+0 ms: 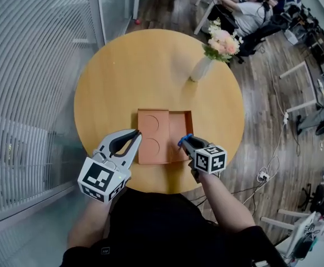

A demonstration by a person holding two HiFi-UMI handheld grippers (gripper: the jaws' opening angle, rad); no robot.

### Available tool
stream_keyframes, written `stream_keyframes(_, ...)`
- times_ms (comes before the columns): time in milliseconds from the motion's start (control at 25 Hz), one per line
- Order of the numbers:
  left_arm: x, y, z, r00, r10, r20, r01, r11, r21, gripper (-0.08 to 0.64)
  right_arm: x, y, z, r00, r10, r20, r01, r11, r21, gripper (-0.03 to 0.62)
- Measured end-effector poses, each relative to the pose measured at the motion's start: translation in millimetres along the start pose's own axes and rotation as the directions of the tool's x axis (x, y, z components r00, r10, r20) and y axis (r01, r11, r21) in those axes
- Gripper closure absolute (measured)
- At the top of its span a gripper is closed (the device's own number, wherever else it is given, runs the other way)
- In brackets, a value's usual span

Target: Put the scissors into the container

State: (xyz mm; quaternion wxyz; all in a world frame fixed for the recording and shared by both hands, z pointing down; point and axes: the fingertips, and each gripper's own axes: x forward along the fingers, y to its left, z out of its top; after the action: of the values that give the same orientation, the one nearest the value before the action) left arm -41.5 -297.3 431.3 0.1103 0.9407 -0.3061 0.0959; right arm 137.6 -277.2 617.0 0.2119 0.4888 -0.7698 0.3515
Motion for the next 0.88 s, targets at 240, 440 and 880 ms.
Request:
stream_keyframes(240, -2, -2, -6, 0.999, 0.035, -0.007, -0.035, 0.999, -0.022, 0.531, 23, -12, -19, 0.996, -0.002, -0.086, 0.002, 1.000, -0.006, 0.497)
stream_keyframes(440, -5, 1, -8, 0.998, 0.066, -0.008, -0.066, 0.997, -0.025, 0.531, 42, -20, -16, 0.992, 0.002, -0.123, -0.004, 1.000, -0.015, 0.497)
stream_keyframes(880, -19, -3, -17, 0.992, 0.123, -0.001, -0.123, 0.991, -0.055, 0.531, 72, -43, -21, 0.980, -0.040, -0.197, 0.046, 0.999, 0.025, 0.497)
